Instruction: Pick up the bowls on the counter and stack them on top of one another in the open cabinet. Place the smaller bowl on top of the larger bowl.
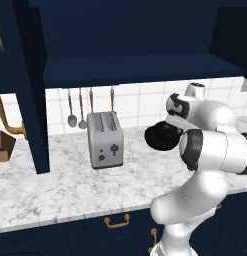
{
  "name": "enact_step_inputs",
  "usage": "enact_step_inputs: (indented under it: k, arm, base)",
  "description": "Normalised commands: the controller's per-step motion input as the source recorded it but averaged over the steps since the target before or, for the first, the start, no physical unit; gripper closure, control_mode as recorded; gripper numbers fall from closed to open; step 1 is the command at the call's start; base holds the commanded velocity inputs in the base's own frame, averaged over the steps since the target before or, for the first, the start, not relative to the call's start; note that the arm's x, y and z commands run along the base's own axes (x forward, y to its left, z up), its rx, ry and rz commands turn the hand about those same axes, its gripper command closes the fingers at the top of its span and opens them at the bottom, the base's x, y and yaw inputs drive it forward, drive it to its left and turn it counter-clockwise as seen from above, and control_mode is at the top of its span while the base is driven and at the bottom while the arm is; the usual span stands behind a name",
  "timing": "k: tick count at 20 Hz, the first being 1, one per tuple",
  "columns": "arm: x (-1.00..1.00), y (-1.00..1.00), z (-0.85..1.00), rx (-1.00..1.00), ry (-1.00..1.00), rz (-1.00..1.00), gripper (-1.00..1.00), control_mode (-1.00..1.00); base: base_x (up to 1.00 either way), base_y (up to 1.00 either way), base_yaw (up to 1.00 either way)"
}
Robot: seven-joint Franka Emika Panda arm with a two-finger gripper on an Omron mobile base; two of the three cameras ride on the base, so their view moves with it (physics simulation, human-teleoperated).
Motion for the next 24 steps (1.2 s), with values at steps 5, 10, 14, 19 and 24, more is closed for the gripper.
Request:
enact_step_inputs:
  k: [5,10,14,19,24]
  arm:
    - [0.43,0.00,-0.40,-0.01,0.00,0.00,1.00,-1.00]
    - [0.21,-0.10,-0.28,0.00,0.00,0.00,1.00,-1.00]
    - [0.28,0.00,-0.34,0.00,0.00,0.00,1.00,-1.00]
    - [0.29,0.00,-0.36,0.00,0.00,0.00,1.00,-1.00]
    - [0.09,0.00,-0.29,0.00,0.00,0.00,1.00,-1.00]
  base:
    - [0.00,0.00,0.00]
    - [0.00,0.00,0.00]
    - [0.00,0.00,0.00]
    - [0.00,0.00,0.00]
    - [0.00,0.00,0.00]
